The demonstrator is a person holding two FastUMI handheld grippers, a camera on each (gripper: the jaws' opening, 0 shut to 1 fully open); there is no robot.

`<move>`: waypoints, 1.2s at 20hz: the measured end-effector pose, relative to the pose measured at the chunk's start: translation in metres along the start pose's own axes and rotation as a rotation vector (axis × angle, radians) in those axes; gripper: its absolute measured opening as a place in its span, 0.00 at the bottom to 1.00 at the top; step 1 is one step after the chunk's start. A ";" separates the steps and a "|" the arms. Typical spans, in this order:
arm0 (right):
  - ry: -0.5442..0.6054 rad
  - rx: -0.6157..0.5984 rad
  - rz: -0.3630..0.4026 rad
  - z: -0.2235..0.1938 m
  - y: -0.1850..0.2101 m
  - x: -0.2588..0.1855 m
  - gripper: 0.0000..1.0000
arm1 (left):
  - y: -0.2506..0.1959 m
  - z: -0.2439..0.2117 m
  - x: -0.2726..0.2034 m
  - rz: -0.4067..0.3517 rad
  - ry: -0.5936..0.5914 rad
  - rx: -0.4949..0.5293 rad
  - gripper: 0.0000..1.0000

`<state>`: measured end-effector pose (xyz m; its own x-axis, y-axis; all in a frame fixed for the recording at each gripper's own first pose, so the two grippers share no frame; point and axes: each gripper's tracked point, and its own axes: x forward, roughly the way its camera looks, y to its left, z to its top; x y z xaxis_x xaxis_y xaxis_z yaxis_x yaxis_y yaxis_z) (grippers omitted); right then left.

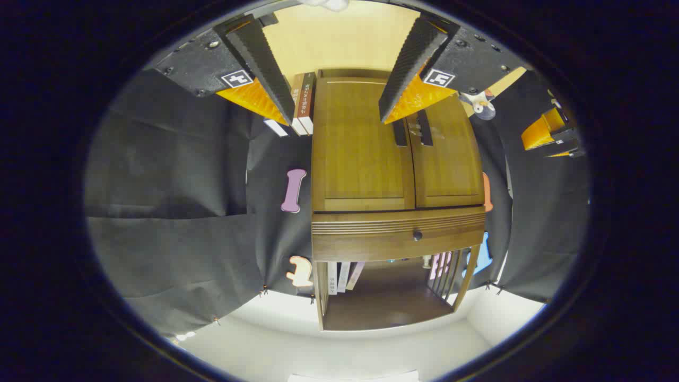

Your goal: Open the right door of the double-door shoe cabinet with the right hand, and open the left door with the left hand.

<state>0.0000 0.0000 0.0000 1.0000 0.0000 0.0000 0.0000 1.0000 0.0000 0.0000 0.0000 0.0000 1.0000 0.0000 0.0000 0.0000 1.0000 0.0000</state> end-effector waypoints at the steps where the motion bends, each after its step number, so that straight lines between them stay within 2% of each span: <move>1: -0.001 -0.002 0.002 0.000 0.000 -0.001 1.00 | 0.001 0.000 0.000 0.002 -0.002 0.001 0.96; 5: -0.012 -0.006 0.014 0.001 0.000 -0.001 1.00 | 0.007 -0.002 -0.002 0.005 0.008 -0.005 0.96; 7: -0.010 -0.008 0.019 0.000 0.001 -0.001 1.00 | 0.010 -0.001 -0.004 0.008 0.009 -0.006 1.00; 8: -0.011 -0.009 0.024 0.000 0.001 -0.002 1.00 | 0.011 -0.001 -0.004 0.008 0.008 -0.008 0.96; 11: -0.017 -0.012 0.029 0.000 0.001 -0.002 1.00 | 0.014 0.000 -0.005 0.007 0.009 -0.006 0.96; 12: -0.018 -0.012 0.030 -0.001 0.001 -0.003 1.00 | 0.015 -0.001 -0.006 0.008 0.008 -0.006 1.00; 13: -0.017 -0.012 0.030 0.000 0.000 -0.003 1.00 | 0.015 -0.002 -0.007 0.007 0.010 -0.005 1.00; 14: -0.017 -0.011 0.032 -0.001 0.001 -0.003 1.00 | 0.017 -0.001 -0.008 0.008 0.010 -0.006 0.96; 17: -0.016 -0.018 0.032 -0.001 0.000 -0.001 1.00 | 0.019 -0.003 -0.011 0.009 0.011 -0.004 0.96; 18: -0.007 -0.024 0.031 -0.003 0.000 -0.001 1.00 | 0.021 -0.004 -0.013 0.009 0.012 -0.003 1.00; 19: -0.003 -0.025 0.033 -0.003 0.001 -0.001 1.00 | 0.021 -0.005 -0.014 0.011 0.015 -0.002 0.96; 24: 0.003 -0.033 0.053 -0.016 0.010 0.020 1.00 | 0.030 -0.012 -0.024 0.030 0.030 0.009 0.96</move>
<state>0.0197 0.0099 -0.0157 0.9986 0.0533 -0.0043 -0.0534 0.9980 -0.0330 -0.0240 0.0303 -0.0119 0.9991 0.0300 -0.0295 -0.0298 0.9995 0.0093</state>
